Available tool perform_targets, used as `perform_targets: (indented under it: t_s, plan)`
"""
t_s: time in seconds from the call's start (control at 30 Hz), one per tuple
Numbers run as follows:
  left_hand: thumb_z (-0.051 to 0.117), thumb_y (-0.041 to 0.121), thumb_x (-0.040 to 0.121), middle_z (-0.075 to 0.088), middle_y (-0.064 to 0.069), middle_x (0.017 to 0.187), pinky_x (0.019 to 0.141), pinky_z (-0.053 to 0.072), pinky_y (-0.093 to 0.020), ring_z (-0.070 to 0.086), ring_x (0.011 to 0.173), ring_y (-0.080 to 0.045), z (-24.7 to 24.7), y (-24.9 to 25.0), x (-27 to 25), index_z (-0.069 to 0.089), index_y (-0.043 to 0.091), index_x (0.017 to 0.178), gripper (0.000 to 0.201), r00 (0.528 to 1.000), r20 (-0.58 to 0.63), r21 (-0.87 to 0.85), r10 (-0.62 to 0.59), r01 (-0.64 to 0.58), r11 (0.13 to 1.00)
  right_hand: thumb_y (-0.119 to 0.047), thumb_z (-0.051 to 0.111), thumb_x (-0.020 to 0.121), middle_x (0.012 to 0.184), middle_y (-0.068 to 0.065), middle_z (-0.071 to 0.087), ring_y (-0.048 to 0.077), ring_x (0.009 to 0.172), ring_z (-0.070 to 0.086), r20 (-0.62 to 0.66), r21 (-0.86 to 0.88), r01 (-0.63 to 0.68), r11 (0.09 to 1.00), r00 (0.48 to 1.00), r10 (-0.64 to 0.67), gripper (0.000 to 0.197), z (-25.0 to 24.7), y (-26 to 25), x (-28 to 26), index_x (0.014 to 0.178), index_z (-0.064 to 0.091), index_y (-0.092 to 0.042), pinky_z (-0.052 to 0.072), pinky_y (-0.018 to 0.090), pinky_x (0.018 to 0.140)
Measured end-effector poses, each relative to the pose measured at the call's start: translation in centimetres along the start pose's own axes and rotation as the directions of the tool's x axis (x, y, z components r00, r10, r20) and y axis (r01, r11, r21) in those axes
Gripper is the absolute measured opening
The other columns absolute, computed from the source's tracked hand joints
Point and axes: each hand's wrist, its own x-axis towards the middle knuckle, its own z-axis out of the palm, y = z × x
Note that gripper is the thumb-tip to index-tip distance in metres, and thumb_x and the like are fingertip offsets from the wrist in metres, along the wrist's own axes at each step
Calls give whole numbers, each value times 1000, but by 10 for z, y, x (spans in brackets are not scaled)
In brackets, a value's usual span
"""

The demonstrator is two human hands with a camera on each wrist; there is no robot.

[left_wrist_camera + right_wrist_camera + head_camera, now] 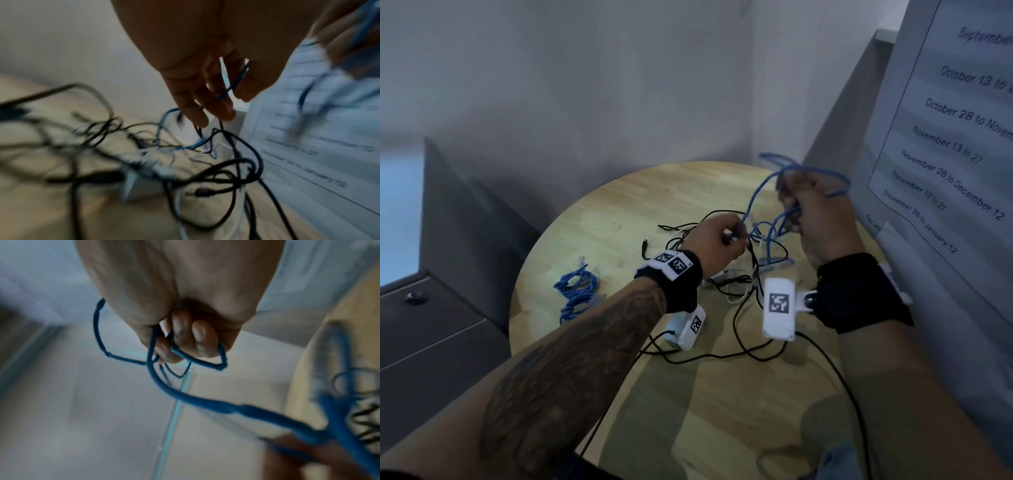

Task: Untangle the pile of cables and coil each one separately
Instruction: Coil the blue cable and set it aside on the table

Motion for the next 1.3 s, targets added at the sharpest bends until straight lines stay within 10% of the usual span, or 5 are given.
perform_targets:
  t_s: [0.2, 0.4, 0.8, 1.13, 1.3]
  plan:
    - [58, 27, 96, 71, 1, 79, 57, 52, -29, 61, 56, -8, 0, -20, 2, 69, 20, 95, 13, 982, -66, -76, -175, 170, 982, -13, 54, 93, 59, -5, 43, 6, 43, 26, -111, 451, 36, 892, 994, 15, 28, -14, -14, 3, 67, 61, -23, 24, 20, 43]
    - [55, 20, 97, 66, 1, 67, 58, 43, -23, 53, 56, -6, -11, 17, 13, 74, 12, 99, 20, 991, -137, -43, -4, -2, 999, -24, 76, 88, 79, -8, 62, -7, 62, 53, 37, -183, 8, 983, 999, -1, 19, -3, 17, -7, 98, 69, -10, 41, 9, 57]
    - [57, 1, 90, 61, 12, 66, 54, 42, -18, 50, 52, -1, -10, 33, 3, 65, 8, 93, 11, 998, -58, -155, 4, -12, 988, -26, 63, 95, 63, 10, 56, 20, 58, 48, 79, -552, 140, 822, 990, -115, 30, 5, 18, -13, 72, 65, -7, 34, 31, 55]
    - [64, 6, 85, 63, -5, 96, 66, 53, -37, 64, 74, -21, 3, 23, 14, 53, 31, 80, 28, 995, -47, -249, -87, 73, 966, -22, 63, 97, 50, -14, 46, 2, 52, 37, -11, -238, 160, 958, 986, -167, 28, 2, 5, -16, 70, 63, -11, 32, 19, 55]
    - [64, 12, 89, 63, 3, 96, 76, 50, -29, 60, 81, -17, 15, -5, 13, 51, 19, 98, 17, 984, 144, 26, -107, 104, 994, -27, 64, 81, 53, -10, 46, 8, 47, 30, -46, 226, 68, 972, 997, -59, 30, 5, -14, -16, 51, 61, -25, 22, 22, 44]
